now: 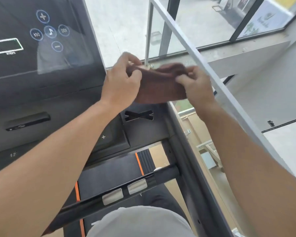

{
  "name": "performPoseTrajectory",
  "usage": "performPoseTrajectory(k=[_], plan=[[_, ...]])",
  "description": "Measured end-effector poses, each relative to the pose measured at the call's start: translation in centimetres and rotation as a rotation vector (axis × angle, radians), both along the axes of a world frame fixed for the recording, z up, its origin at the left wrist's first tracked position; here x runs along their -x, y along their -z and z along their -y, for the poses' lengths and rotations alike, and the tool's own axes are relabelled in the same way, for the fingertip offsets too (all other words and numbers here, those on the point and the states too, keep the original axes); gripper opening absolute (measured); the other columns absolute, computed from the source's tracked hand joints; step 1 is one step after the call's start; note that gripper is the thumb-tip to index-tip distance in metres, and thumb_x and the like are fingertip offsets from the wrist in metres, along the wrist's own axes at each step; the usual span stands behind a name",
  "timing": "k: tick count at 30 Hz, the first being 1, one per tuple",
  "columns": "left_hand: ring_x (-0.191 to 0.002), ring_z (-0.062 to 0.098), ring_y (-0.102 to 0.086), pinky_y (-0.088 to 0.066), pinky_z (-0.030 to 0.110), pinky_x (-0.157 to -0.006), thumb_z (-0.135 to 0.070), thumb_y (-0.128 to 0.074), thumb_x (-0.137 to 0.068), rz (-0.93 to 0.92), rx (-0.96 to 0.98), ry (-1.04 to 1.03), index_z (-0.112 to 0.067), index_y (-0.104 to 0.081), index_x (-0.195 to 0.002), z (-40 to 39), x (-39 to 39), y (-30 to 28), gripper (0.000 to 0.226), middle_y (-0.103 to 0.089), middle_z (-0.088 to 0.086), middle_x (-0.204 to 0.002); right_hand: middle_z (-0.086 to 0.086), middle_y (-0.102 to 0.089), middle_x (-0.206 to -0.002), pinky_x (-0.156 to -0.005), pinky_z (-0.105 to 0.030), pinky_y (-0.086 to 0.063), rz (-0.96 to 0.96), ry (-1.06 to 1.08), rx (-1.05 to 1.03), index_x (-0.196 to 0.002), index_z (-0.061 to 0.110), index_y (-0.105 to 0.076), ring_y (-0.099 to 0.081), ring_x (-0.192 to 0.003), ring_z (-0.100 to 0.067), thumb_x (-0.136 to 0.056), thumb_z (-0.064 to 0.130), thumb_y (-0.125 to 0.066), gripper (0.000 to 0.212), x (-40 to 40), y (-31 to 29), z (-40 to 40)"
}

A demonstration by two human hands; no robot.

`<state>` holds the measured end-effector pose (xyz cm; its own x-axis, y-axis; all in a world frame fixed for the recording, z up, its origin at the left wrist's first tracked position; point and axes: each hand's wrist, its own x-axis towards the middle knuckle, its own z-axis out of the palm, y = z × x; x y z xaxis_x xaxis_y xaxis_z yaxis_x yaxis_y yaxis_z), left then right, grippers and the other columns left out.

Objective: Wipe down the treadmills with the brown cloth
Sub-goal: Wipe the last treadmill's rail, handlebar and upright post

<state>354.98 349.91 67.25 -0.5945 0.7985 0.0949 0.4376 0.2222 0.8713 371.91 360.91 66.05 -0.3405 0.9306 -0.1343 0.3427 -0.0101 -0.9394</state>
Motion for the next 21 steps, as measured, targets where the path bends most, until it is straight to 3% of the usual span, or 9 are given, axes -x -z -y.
performPoseTrajectory(k=[1, 2, 3, 4, 6, 8, 12, 16, 21], plan=[[-0.095, 0.011, -0.061, -0.049, 0.031, -0.082, -0.021, -0.052, -0.088, -0.066, 0.141, 0.018, -0.031, -0.056, -0.121, 0.7, -0.2, 1.5, 0.035, -0.067, -0.003, -0.104, -0.004, -0.067, -0.126, -0.092, -0.028, -0.047, 0.287, -0.033, -0.016, -0.124, 0.019, -0.06, -0.061, -0.111, -0.01, -0.094, 0.024, -0.062, 0.03, -0.9, 1.7, 0.8], [-0.116, 0.018, -0.057, -0.047, 0.037, -0.099, -0.021, -0.056, -0.089, -0.168, 0.252, 0.032, -0.03, -0.051, -0.135, 1.5, -0.6, 3.0, 0.047, -0.063, -0.001, -0.125, -0.009, -0.05, -0.149, -0.11, -0.035, -0.039, 0.555, -0.086, -0.045, -0.143, 0.02, -0.049, -0.048, -0.134, -0.02, -0.097, 0.035, -0.06, 0.05, -1.7, 3.4, 1.6], [-0.134, 0.024, -0.045, -0.037, 0.041, -0.114, -0.019, -0.059, -0.09, -0.266, 0.313, 0.052, -0.025, -0.043, -0.146, 2.1, -1.2, 4.5, 0.059, -0.052, 0.002, -0.144, -0.011, -0.03, -0.163, -0.12, -0.04, -0.024, 0.707, -0.129, -0.09, -0.156, 0.02, -0.033, -0.029, -0.148, -0.028, -0.099, 0.045, -0.057, 0.067, -2.3, 4.8, 2.6], [-0.146, 0.026, -0.032, -0.024, 0.041, -0.122, -0.017, -0.06, -0.092, -0.336, 0.324, 0.079, -0.021, -0.037, -0.152, 2.6, -2.0, 5.6, 0.065, -0.04, 0.005, -0.156, -0.01, -0.016, -0.168, -0.124, -0.043, -0.014, 0.733, -0.157, -0.125, -0.161, 0.022, -0.021, -0.015, -0.153, -0.03, -0.1, 0.051, -0.053, 0.075, -2.5, 5.9, 3.6], [-0.155, 0.024, -0.013, -0.006, 0.041, -0.128, -0.021, -0.056, -0.099, -0.38, 0.363, 0.143, -0.02, -0.033, -0.157, 2.8, -3.4, 7.1, 0.063, -0.025, 0.006, -0.166, -0.007, -0.005, -0.171, -0.126, -0.042, -0.007, 0.61, -0.171, -0.126, -0.164, 0.026, -0.008, -0.006, -0.156, -0.028, -0.101, 0.056, -0.048, 0.08, -1.7, 7.3, 5.0], [-0.158, 0.02, 0.003, 0.006, 0.041, -0.127, -0.032, -0.042, -0.106, -0.39, 0.486, 0.208, -0.023, -0.024, -0.161, 2.4, -4.3, 8.7, 0.058, -0.008, 0.002, -0.171, -0.008, -0.004, -0.171, -0.126, -0.042, -0.01, 0.54, -0.148, -0.098, -0.163, 0.027, -0.004, -0.006, -0.156, -0.026, -0.099, 0.059, -0.051, 0.086, -0.5, 8.2, 5.1], [-0.155, 0.019, 0.022, 0.013, 0.044, -0.125, -0.043, -0.022, -0.109, -0.537, 0.615, 0.255, -0.028, 0.003, -0.163, -0.1, -3.9, 10.7, 0.061, 0.016, -0.001, -0.17, -0.012, -0.023, -0.164, -0.121, -0.047, -0.027, 0.567, -0.116, -0.014, -0.163, 0.026, -0.006, -0.027, -0.15, -0.031, -0.092, 0.064, -0.054, 0.094, 2.3, 9.2, 2.1], [-0.155, 0.022, 0.022, 0.014, 0.046, -0.125, -0.043, -0.017, -0.108, -0.547, 0.658, 0.235, -0.028, 0.008, -0.162, -4.2, -2.0, 11.1, 0.062, 0.017, 0.001, -0.17, -0.017, -0.043, -0.151, -0.114, -0.048, -0.038, 0.532, -0.13, 0.097, -0.16, 0.023, -0.019, -0.047, -0.136, -0.036, -0.088, 0.073, -0.047, 0.092, 4.9, 10.1, -2.1], [-0.158, 0.026, 0.003, 0.006, 0.048, -0.126, -0.045, -0.016, -0.108, -0.418, 0.733, 0.337, -0.029, -0.004, -0.163, -9.7, 2.0, 10.6, 0.059, -0.001, 0.003, -0.172, -0.016, -0.049, -0.15, -0.109, -0.036, -0.034, 0.482, -0.176, 0.184, -0.155, 0.011, -0.037, -0.046, -0.137, -0.034, -0.102, 0.064, -0.034, 0.075, 8.0, 10.8, -7.1]])
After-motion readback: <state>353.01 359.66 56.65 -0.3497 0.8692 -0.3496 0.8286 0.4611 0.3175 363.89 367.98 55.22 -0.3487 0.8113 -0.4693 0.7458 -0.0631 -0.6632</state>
